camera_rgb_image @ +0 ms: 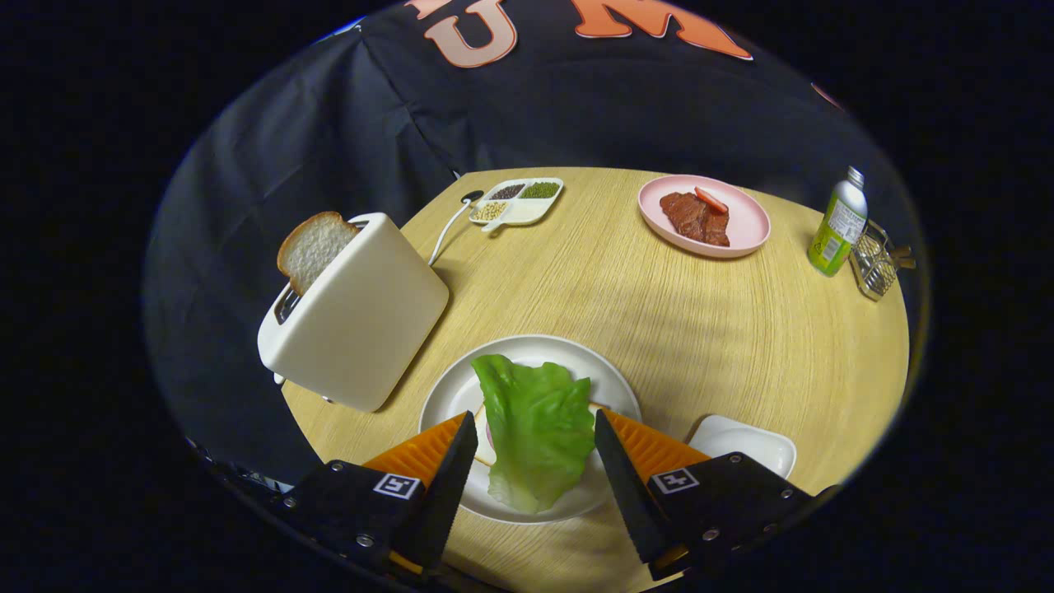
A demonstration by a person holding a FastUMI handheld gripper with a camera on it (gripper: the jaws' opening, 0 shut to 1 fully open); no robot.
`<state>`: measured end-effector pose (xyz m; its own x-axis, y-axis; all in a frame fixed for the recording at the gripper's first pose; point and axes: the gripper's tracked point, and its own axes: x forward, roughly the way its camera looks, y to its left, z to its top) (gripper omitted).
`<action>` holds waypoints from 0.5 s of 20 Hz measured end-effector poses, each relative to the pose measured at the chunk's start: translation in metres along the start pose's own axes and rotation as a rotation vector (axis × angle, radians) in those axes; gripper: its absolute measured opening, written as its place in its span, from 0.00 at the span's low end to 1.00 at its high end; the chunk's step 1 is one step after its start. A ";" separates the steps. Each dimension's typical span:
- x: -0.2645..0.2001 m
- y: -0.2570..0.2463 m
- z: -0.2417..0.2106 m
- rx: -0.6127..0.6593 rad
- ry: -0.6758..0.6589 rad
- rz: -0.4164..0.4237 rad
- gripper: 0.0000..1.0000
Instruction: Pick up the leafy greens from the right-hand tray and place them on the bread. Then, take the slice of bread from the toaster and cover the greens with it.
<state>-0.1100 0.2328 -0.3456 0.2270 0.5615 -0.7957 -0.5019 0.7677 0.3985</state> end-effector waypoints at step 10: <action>-0.040 0.058 0.078 0.008 -0.079 0.013 0.99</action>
<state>-0.0829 0.2788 -0.2551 0.2854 0.5938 -0.7523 -0.4983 0.7624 0.4128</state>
